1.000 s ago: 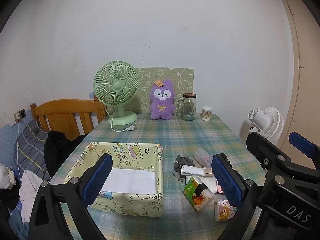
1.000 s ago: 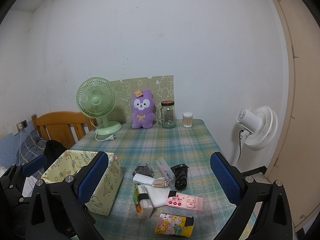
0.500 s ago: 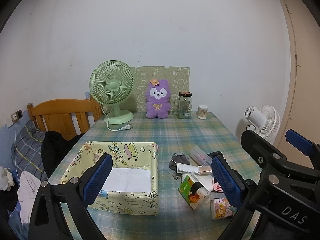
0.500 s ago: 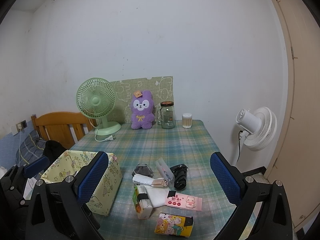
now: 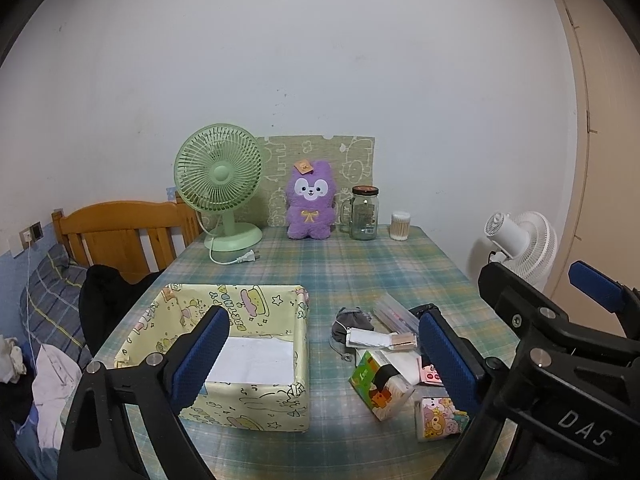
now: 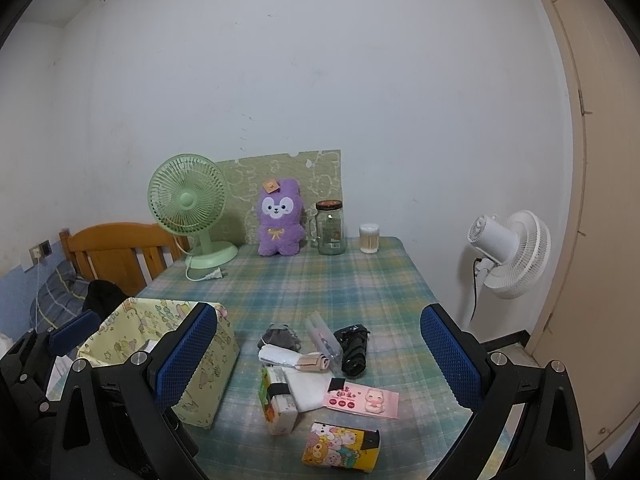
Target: Organize soft objects
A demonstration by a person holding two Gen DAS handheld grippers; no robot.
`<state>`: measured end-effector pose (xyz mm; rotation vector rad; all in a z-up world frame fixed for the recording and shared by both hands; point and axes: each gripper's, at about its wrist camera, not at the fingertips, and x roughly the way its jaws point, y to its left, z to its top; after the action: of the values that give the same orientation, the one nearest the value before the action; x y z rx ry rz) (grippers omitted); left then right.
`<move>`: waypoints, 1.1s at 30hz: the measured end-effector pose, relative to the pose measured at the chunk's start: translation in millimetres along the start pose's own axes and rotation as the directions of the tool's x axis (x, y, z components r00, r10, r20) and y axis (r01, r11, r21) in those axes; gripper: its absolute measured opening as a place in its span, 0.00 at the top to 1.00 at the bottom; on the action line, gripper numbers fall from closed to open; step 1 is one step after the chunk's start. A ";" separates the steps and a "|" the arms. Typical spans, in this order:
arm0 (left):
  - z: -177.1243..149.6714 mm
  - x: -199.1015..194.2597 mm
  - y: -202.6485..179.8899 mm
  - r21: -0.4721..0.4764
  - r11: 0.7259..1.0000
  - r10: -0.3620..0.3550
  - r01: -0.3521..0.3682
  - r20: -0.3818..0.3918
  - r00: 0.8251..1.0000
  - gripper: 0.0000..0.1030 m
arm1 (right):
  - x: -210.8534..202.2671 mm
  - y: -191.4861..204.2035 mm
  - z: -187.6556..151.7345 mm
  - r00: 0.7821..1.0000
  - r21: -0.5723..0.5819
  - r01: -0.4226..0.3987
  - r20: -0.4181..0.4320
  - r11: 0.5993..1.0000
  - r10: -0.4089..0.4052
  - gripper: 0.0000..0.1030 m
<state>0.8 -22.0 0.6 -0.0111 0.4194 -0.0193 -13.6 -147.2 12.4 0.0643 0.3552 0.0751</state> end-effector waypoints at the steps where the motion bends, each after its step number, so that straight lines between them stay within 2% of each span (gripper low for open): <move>1: 0.1 0.1 0.1 0.000 1.000 -0.002 0.002 -0.003 1.000 0.06 | 0.2 -1.5 -0.3 1.000 0.002 0.000 -0.001 1.000 0.000 0.00; 22: -24.4 23.7 -23.3 0.005 1.000 -0.016 0.016 -0.058 0.998 0.06 | 17.1 -20.2 -25.2 0.999 0.006 -0.019 -0.051 1.000 0.019 0.01; 33: -47.3 46.7 -45.1 0.014 0.997 -0.078 0.080 -0.123 0.989 0.06 | 34.9 -30.9 -48.7 0.996 -0.001 -0.008 -0.090 1.000 0.008 0.01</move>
<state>23.4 -68.4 -60.9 -0.0078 0.5409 -0.1022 3.9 -172.5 -47.5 0.0613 0.4445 0.0866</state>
